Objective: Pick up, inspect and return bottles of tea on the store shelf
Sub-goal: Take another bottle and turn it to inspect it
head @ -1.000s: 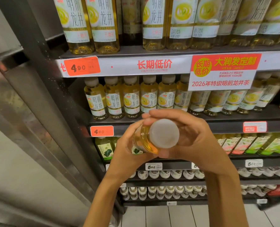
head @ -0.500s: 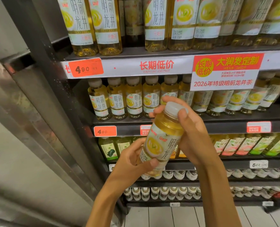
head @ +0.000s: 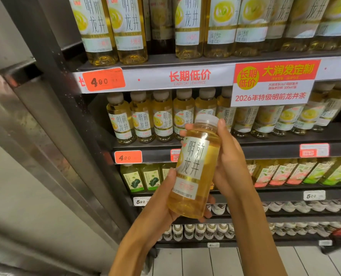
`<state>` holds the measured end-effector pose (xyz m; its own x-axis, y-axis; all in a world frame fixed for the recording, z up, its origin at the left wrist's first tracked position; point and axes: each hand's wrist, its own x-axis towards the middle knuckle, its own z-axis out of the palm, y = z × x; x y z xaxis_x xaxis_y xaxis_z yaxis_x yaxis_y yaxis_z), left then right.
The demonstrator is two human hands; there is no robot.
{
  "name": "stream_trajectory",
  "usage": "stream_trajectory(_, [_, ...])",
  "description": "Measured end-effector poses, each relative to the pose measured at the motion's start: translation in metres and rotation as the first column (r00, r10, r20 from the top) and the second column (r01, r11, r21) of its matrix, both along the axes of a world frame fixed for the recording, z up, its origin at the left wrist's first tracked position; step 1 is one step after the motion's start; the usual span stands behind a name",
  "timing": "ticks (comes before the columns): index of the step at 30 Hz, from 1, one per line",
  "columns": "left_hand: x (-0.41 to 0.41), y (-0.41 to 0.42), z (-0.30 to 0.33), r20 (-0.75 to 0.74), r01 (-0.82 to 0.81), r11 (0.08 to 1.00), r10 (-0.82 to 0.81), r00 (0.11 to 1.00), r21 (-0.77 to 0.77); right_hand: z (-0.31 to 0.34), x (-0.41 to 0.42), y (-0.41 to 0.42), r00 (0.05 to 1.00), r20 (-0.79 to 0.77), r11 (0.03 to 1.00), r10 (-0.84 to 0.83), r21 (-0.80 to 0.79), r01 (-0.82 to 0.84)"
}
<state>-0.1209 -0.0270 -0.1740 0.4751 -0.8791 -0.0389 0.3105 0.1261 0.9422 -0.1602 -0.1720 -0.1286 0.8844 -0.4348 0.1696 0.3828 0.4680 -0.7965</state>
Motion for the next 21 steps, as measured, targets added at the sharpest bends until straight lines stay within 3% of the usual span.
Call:
stream_trajectory(3, [0.000,-0.003,-0.002,0.175,-0.117,0.985,0.094,0.980,0.126,0.000,-0.001,0.000,0.996,-0.009,0.993,-0.088,-0.081,0.087])
stream_trajectory(6, [-0.002,-0.009,0.000,0.265,-0.200,0.969,0.157,0.951,0.144,0.001,-0.003,0.004,0.981,-0.002,0.960,-0.193,-0.206,0.188])
stream_trajectory(10, [-0.004,-0.006,0.001,0.171,-0.216,0.971,0.197,0.965,0.099,0.002,-0.004,0.001,0.980,0.006,0.960,-0.197,-0.203,0.194])
stream_trajectory(14, [-0.007,-0.005,0.000,-0.062,-0.103,0.994,0.105,0.993,0.035,0.000,-0.001,-0.003,0.999,0.019,0.990,-0.028,-0.135,0.030])
stream_trajectory(16, [-0.008,-0.006,-0.003,-0.076,-0.094,0.995,0.097,0.992,0.037,-0.001,0.001,-0.002,1.000,0.022,0.993,0.002,-0.114,0.001])
stream_trajectory(18, [-0.007,-0.008,-0.003,0.036,-0.156,0.983,0.153,0.988,0.098,-0.001,0.001,-0.002,0.999,0.031,0.995,-0.004,-0.099,0.007])
stream_trajectory(21, [0.001,-0.012,-0.001,0.237,-0.324,0.937,0.288,0.928,0.133,-0.002,-0.002,-0.003,0.997,-0.002,0.975,-0.079,-0.211,0.077])
